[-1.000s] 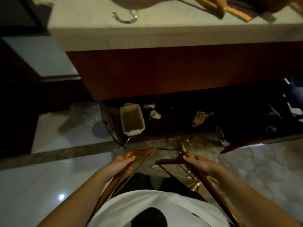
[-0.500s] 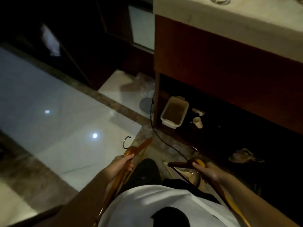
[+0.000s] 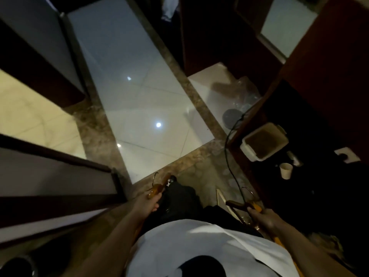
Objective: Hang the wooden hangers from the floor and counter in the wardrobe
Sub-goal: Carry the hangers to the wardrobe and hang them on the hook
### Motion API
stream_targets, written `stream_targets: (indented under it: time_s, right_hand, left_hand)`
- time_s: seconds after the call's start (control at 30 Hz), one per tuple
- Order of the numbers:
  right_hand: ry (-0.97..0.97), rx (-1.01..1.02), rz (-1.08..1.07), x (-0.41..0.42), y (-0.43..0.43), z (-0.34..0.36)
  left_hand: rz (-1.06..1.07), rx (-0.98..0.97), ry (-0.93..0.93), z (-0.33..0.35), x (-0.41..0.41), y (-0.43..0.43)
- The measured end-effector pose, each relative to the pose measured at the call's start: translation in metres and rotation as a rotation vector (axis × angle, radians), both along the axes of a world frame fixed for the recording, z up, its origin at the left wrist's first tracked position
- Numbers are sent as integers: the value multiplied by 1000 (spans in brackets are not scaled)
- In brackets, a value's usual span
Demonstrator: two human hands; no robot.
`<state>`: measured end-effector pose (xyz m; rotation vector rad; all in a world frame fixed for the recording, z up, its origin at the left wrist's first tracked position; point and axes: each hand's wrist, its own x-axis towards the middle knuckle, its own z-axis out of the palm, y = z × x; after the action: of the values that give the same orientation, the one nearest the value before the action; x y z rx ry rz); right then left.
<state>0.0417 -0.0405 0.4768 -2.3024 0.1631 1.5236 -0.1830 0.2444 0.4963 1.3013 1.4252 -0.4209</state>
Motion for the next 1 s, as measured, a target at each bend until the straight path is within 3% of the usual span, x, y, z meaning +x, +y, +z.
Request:
stream_targets:
  time_s: [0.27,0.73,1.0]
  right_hand:
    - [42,-21,163,4,89,-3]
    - [-30,187,478,10,362,28]
    - [-79,294,565,41,484,34]
  left_hand:
    - [299,-23,-86,14,-42,20]
    - [260,-62,-103,2,-85,149]
    - [331,-97,-61,-7,-62,206]
